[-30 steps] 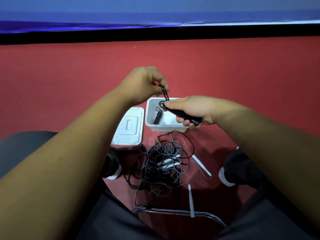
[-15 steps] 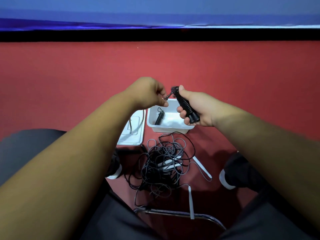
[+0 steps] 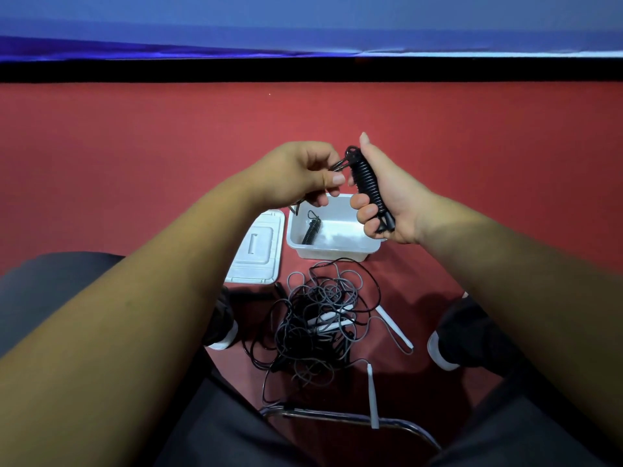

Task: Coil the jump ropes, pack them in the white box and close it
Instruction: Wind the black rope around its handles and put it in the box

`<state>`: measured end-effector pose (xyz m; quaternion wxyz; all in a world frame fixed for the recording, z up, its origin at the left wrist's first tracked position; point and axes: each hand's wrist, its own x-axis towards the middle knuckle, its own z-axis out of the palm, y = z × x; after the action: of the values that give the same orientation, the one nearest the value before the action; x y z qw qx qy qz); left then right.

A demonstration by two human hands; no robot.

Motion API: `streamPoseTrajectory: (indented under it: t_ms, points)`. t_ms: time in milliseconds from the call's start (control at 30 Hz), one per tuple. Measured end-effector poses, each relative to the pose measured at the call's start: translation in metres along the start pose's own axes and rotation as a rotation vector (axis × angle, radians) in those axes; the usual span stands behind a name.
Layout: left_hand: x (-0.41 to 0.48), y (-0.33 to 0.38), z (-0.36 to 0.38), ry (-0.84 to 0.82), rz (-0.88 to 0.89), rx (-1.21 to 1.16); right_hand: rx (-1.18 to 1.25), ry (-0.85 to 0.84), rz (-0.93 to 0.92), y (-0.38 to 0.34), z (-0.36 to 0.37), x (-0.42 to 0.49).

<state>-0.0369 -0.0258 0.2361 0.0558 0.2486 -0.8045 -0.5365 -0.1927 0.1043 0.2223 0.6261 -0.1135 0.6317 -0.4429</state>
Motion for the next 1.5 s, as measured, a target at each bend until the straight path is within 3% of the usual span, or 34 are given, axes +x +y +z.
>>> streamPoseTrajectory:
  t_ms: [433,700,967,1233,1500]
  points:
    - [-0.003,0.006,-0.004,-0.030,0.096,0.144,-0.048,-0.025,-0.005,-0.003,-0.006,0.003]
    - [-0.001,-0.006,-0.019,0.026,-0.087,0.267,0.023,-0.067,0.004,-0.002,-0.002,0.002]
    - [-0.003,-0.015,-0.020,-0.005,-0.261,0.167,0.030,-0.232,0.010,0.001,0.005,-0.004]
    - [0.000,-0.027,-0.013,0.020,-0.248,0.167,0.023,-0.395,0.054,0.001,0.001,-0.009]
    - [-0.003,-0.023,-0.005,-0.031,-0.256,0.264,-0.097,-0.670,0.221,0.005,-0.001,-0.017]
